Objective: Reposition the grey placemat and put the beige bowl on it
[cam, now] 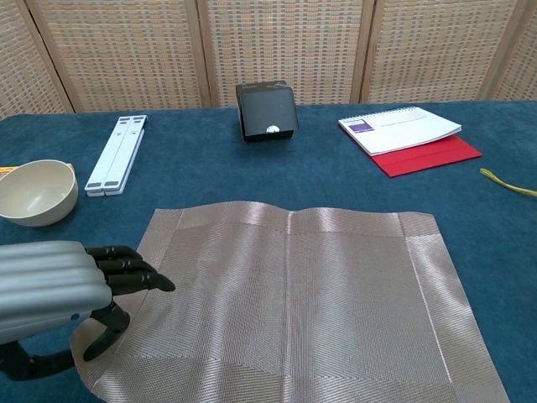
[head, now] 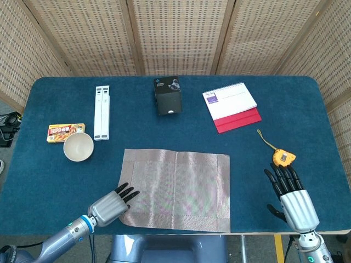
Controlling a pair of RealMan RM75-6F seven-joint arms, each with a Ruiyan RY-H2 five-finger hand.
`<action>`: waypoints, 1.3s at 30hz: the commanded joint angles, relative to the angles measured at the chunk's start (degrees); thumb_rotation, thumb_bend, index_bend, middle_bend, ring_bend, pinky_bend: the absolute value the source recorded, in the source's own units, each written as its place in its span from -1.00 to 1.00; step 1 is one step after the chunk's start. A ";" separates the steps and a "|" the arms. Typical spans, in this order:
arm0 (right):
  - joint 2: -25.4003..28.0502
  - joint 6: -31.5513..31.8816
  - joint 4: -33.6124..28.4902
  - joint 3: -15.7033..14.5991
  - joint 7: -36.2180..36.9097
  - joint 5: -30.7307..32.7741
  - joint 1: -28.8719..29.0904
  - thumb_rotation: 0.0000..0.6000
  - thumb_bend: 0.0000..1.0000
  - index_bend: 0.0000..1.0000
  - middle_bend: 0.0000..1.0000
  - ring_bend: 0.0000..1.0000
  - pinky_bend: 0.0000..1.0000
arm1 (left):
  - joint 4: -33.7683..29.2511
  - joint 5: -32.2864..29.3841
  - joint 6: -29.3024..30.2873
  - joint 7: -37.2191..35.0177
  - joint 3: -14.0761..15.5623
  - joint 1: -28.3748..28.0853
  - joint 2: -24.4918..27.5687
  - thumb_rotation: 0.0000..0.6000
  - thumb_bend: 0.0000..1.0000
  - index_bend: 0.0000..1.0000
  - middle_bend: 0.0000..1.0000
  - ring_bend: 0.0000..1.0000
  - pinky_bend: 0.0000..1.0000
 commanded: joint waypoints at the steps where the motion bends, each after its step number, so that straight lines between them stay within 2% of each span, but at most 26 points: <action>1: 0.01 0.05 -0.02 0.05 -0.02 -0.03 0.00 1.00 -1.00 -0.92 -1.00 -1.00 -1.00 | -0.55 -0.03 -0.68 0.79 0.42 0.04 0.16 1.00 0.18 0.50 -1.00 -1.00 -1.00; 9: 0.00 0.11 0.07 0.12 -0.02 -0.08 -0.07 1.00 -1.00 -0.92 -1.00 -1.00 -1.00 | -2.56 -2.06 -3.55 1.97 0.91 -0.77 0.74 1.00 0.17 0.48 -1.00 -1.00 -1.00; 11: -0.03 0.09 0.12 0.13 -0.08 -0.12 -0.06 1.00 -1.00 -0.92 -1.00 -1.00 -1.00 | -2.80 -2.21 -3.85 1.48 0.71 -0.93 1.00 1.00 0.07 0.40 -1.00 -1.00 -1.00; 13: -0.10 0.06 0.17 0.16 -0.14 -0.12 -0.04 1.00 -1.00 -0.92 -1.00 -1.00 -1.00 | -2.81 -2.06 -4.12 0.94 0.56 -1.04 1.24 1.00 -0.39 0.02 -1.00 -1.00 -1.00; 14: -0.13 0.03 0.21 0.14 -0.16 -0.13 -0.05 1.00 -1.00 -0.92 -1.00 -1.00 -1.00 | -2.83 -2.08 -4.54 0.44 0.56 -1.17 1.46 1.00 -0.71 -0.38 -1.00 -1.00 -1.00; 15: -0.16 0.00 0.24 0.11 -0.12 -0.13 -0.06 1.00 -1.00 -0.92 -1.00 -1.00 -1.00 | -2.93 -2.25 -5.19 -0.21 0.57 -1.41 1.82 1.00 -0.93 -0.74 -1.00 -1.00 -1.00; 17: -0.19 0.00 0.28 0.13 -0.25 -0.16 -0.06 1.00 -1.00 -0.92 -1.00 -1.00 -1.00 | -3.27 -2.25 -6.41 -1.66 0.45 -1.99 2.68 1.00 -1.00 -1.00 -1.00 -1.00 -1.00; 21: -0.26 -0.17 0.28 0.04 -0.31 -0.16 -0.07 1.00 -1.00 -0.92 -1.00 -1.00 -1.00 | -3.86 0.26 -4.84 -5.65 -1.05 -1.79 5.06 1.00 -1.00 -1.00 -1.00 -1.00 -1.00; 26: -0.27 -0.18 0.22 0.00 -0.33 -0.25 -0.10 1.00 -1.00 -0.92 -1.00 -1.00 -1.00 | -3.28 3.14 3.02 -10.10 -4.48 0.88 8.11 1.00 -1.00 -1.00 -1.00 -1.00 -1.00; 27: -0.25 -0.20 0.20 -0.01 -0.30 -0.27 -0.09 1.00 -1.00 -0.92 -1.00 -1.00 -1.00 | -1.32 1.65 7.68 -12.04 -7.39 2.32 8.65 1.00 -1.00 -1.00 -1.00 -1.00 -1.00; 31: -0.21 -0.22 0.16 -0.07 -0.20 -0.40 -0.07 1.00 -1.00 -0.92 -1.00 -1.00 -1.00 | 3.60 -1.76 11.15 -15.00 -10.69 4.13 7.53 1.00 -1.00 -1.00 -1.00 -1.00 -1.00; 35: -0.26 -0.38 0.22 -0.15 -0.20 -0.49 -0.03 1.00 -1.00 -0.92 -1.00 -1.00 -1.00 | 10.41 -8.01 11.43 -19.49 -14.01 5.28 6.57 1.00 -1.00 -1.00 -1.00 -1.00 -1.00; 39: -0.44 -0.79 0.27 -0.28 -0.38 -0.51 0.06 1.00 -1.00 -0.92 -1.00 -1.00 -1.00 | 16.61 -12.45 10.09 -22.27 -14.73 6.85 4.99 1.00 -1.00 -1.00 -1.00 -1.00 -1.00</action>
